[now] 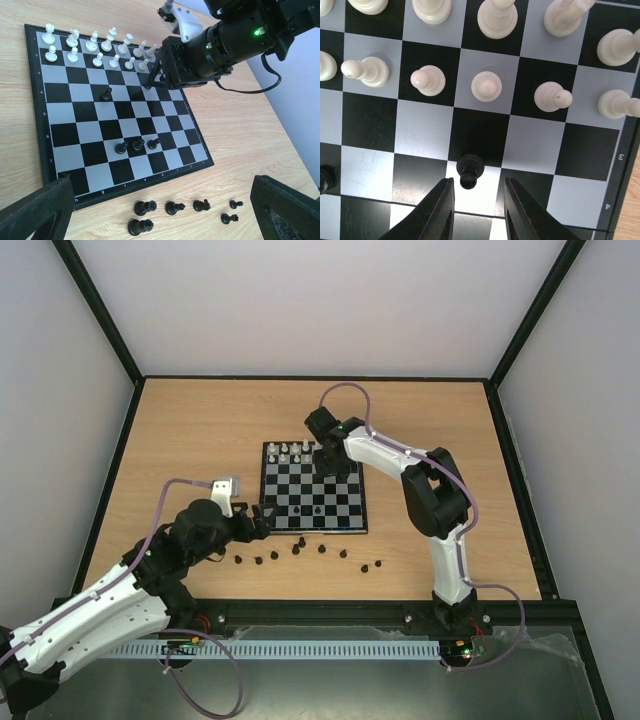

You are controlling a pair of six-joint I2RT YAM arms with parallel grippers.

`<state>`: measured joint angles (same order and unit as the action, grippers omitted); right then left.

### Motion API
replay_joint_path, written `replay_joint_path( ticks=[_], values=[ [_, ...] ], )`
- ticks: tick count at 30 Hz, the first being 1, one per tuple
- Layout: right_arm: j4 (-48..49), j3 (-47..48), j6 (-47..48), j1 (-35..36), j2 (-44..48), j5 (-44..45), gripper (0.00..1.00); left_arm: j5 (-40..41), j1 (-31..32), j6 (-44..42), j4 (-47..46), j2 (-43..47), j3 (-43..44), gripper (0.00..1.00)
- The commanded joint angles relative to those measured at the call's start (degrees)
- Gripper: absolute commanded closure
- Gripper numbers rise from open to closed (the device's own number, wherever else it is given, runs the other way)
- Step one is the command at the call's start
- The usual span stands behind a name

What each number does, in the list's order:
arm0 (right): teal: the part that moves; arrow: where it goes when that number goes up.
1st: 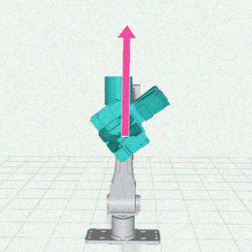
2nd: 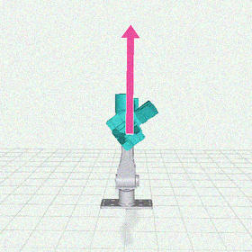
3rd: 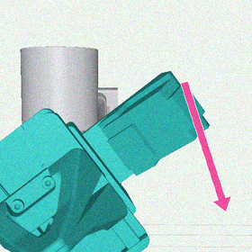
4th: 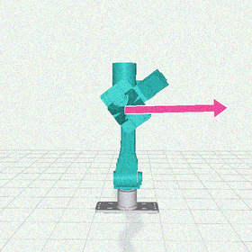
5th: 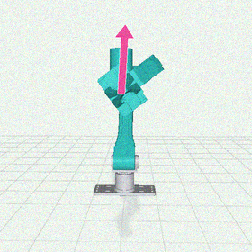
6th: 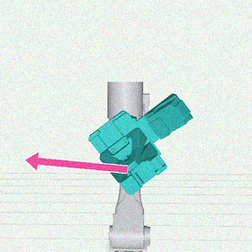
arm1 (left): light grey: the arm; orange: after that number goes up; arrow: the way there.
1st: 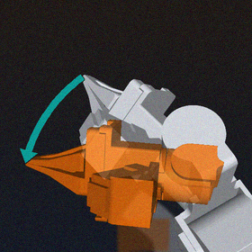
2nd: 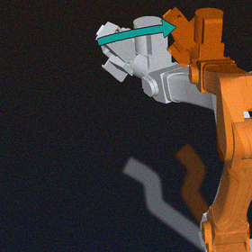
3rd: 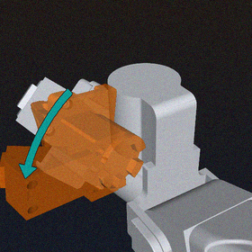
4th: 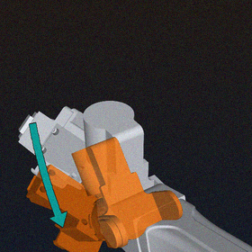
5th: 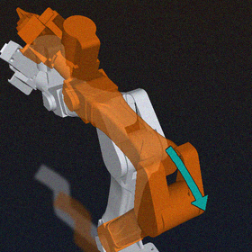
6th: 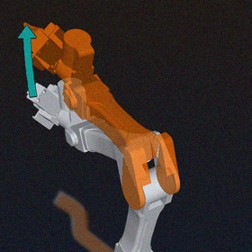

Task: Set up the chess pieces on the board
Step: Pick up the chess piece from the chessboard.

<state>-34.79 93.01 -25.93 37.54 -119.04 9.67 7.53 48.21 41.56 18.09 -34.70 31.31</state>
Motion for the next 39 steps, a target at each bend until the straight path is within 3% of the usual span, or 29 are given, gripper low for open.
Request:
replay_joint_path(
  ticks=[1, 9, 17, 27, 31, 39],
  values=[
    [-2.6, 1.9, 0.3, 0.3, -2.2, -0.5, 0.72, 0.9, -0.1, -0.2, 0.6, 1.4, -0.8, 0.01],
    [-2.8, 4.6, 0.8, 0.2, -3.7, -0.5, 0.73, 1.1, -0.2, -0.5, 0.3, 0.9, -0.3, 0.01],
    [-2.9, 5.0, 1.0, 0.1, -4.7, -0.6, 0.85, 0.9, -0.2, -0.6, -0.4, 0.2, -1.1, 0.01],
    [-3.6, 5.1, 1.1, 0.1, -5.3, -0.4, 0.87, 0.8, -0.2, -0.4, -0.9, 0.5, -1.5, 0.01],
    [-3.8, 5.0, 1.2, 0.1, -4.6, -0.2, 0.98, 0.7, -0.2, -0.4, -0.9, 0.5, -1.7, 0.01],
    [-3.3, 3.6, 1.2, 0.1, -1.7, -0.4, 0.99, 0.9, -0.2, -0.1, -0.7, 0.4, -1.7, 0.00]
  ],
)
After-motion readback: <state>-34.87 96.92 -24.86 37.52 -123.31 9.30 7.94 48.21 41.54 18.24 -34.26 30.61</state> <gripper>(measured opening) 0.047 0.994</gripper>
